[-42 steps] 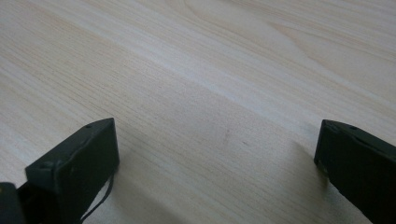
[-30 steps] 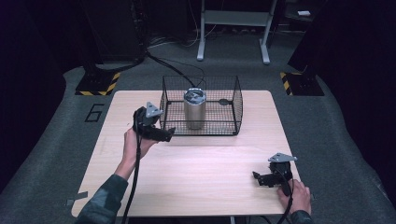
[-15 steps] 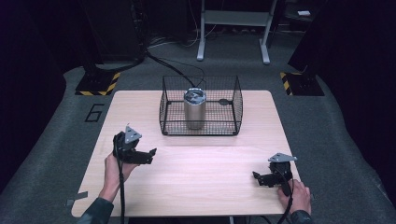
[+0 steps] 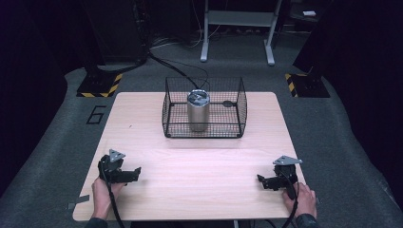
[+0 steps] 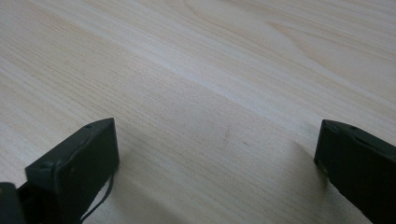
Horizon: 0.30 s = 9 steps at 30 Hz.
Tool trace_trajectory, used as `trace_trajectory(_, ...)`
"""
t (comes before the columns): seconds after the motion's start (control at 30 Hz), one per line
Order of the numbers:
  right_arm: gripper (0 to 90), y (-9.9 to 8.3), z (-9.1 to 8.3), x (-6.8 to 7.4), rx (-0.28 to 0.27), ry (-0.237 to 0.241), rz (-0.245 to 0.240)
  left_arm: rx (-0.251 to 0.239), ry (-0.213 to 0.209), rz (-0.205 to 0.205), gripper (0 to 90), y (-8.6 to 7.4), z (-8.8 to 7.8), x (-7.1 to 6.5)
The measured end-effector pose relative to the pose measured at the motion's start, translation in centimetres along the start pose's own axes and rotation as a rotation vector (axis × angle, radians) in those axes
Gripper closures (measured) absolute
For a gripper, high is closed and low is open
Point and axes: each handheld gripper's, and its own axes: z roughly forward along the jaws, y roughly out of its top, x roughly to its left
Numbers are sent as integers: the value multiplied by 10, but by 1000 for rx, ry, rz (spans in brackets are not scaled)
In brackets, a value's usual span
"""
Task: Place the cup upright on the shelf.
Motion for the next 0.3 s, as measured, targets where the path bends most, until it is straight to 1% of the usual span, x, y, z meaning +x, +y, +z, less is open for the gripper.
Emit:
trace_trajectory(0.07, 0, 0, 0, 0, 0, 0, 0, -7, 6, -25, 2, -6, 4, 4)
trace_trajectory(0.13, 0, 0, 0, 0, 0, 0, 0, -2, 9, -25, 2, -9, 7, 8)
trace_trajectory(0.2, 0, 0, 0, 0, 0, 0, 0, -10, 10, -43, 2, -13, 10, 9)
trace_trajectory(0.23, 0, 0, 0, 0, 0, 0, 0, 0, 8, -38, 2, -14, 10, 10)
trace_trajectory(0.27, 0, 0, 0, 0, 0, 0, 0, -8, 16, -49, 2, -15, 12, 10)
trace_trajectory(0.3, 0, 0, 0, 0, 0, 0, 0, -6, 16, -48, 2, -16, 13, 10)
